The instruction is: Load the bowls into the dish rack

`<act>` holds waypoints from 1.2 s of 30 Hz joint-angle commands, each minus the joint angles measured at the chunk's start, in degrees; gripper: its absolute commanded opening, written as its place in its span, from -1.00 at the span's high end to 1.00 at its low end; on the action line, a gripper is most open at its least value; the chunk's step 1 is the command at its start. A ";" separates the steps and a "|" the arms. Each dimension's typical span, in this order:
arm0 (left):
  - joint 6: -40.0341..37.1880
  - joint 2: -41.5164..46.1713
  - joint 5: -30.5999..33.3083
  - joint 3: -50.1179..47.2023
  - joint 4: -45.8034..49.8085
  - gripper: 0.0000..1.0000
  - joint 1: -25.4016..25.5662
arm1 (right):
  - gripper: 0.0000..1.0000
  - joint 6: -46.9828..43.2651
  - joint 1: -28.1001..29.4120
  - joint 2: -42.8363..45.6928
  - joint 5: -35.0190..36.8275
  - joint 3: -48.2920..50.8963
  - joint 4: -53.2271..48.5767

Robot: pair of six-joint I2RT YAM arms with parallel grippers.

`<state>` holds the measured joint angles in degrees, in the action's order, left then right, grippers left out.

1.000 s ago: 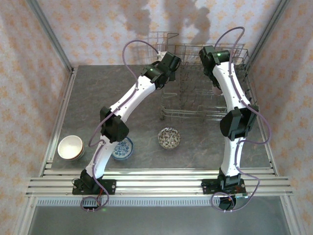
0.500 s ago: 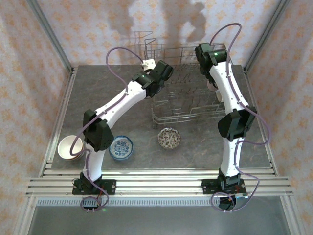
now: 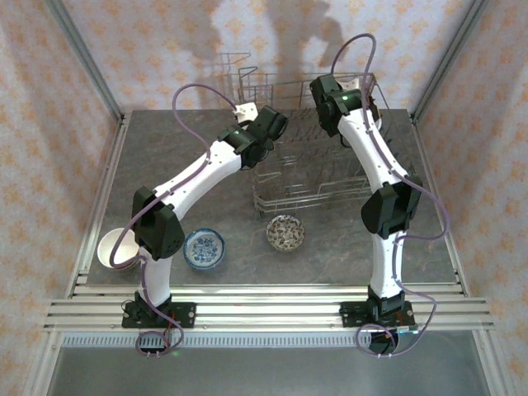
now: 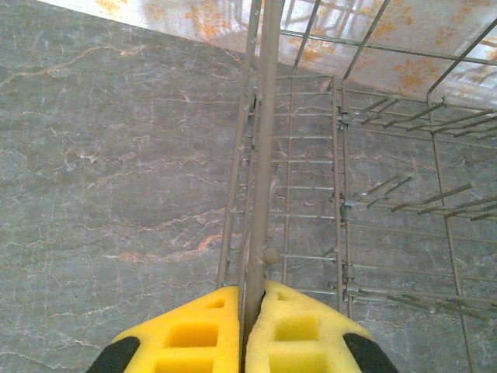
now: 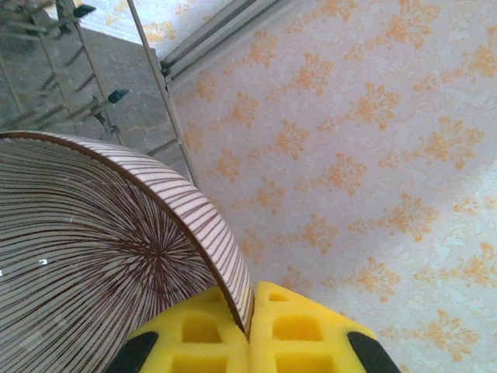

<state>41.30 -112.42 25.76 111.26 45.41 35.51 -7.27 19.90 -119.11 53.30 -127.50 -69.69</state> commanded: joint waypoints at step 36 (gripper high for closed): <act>-4.82 19.49 -2.55 -17.27 -15.12 -0.65 -6.21 | 1.00 -4.96 4.70 -6.01 13.80 14.21 5.16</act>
<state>37.41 -95.15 21.45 95.35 32.08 29.82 -12.12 23.57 -123.59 63.24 -113.93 -63.66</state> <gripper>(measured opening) 0.823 0.042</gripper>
